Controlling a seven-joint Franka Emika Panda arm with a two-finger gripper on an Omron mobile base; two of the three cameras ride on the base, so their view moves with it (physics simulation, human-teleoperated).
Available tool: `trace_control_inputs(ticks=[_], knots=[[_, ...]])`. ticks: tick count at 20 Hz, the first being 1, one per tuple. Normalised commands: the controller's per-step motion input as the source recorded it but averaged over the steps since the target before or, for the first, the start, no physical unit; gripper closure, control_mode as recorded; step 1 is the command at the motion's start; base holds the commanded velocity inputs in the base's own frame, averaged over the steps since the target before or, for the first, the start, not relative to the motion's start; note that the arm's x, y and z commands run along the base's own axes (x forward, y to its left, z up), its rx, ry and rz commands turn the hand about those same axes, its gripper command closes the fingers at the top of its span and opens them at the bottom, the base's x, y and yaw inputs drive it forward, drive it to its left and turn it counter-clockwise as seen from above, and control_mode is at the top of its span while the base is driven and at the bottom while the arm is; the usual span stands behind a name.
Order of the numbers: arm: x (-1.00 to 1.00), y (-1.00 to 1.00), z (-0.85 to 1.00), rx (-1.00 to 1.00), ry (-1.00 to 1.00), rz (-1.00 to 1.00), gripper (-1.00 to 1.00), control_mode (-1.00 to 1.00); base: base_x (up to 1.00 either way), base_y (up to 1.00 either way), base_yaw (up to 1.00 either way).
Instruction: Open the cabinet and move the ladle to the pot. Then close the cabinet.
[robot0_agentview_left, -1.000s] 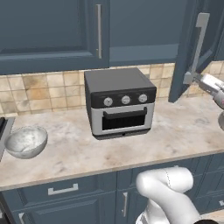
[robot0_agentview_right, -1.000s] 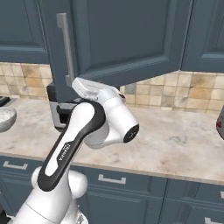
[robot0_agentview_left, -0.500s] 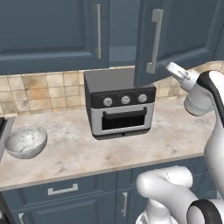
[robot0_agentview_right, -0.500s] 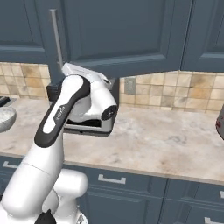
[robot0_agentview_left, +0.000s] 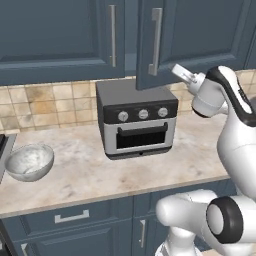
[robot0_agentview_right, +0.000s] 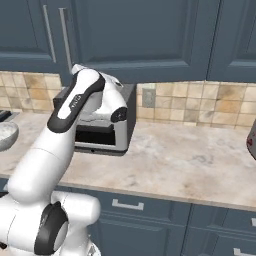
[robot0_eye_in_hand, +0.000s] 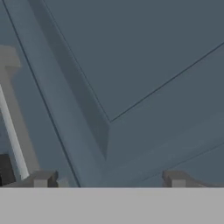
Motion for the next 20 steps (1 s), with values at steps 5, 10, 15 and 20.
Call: trace_control_inputs(ticks=[5,10,15,20], knots=[[0.39,0.09,0.21,-0.04,0.00,0.00,-1.00,-1.00,0.00,0.00,0.00],[0.36,0.09,0.25,-0.04,0.00,0.00,-1.00,-1.00,0.00,0.00,0.00],[0.46,0.14,0.22,-0.03,0.00,0.00,-1.00,-1.00,0.00,0.00,0.00],[0.45,0.12,0.19,-0.03,0.00,0.00,-1.00,-1.00,0.00,0.00,0.00]])
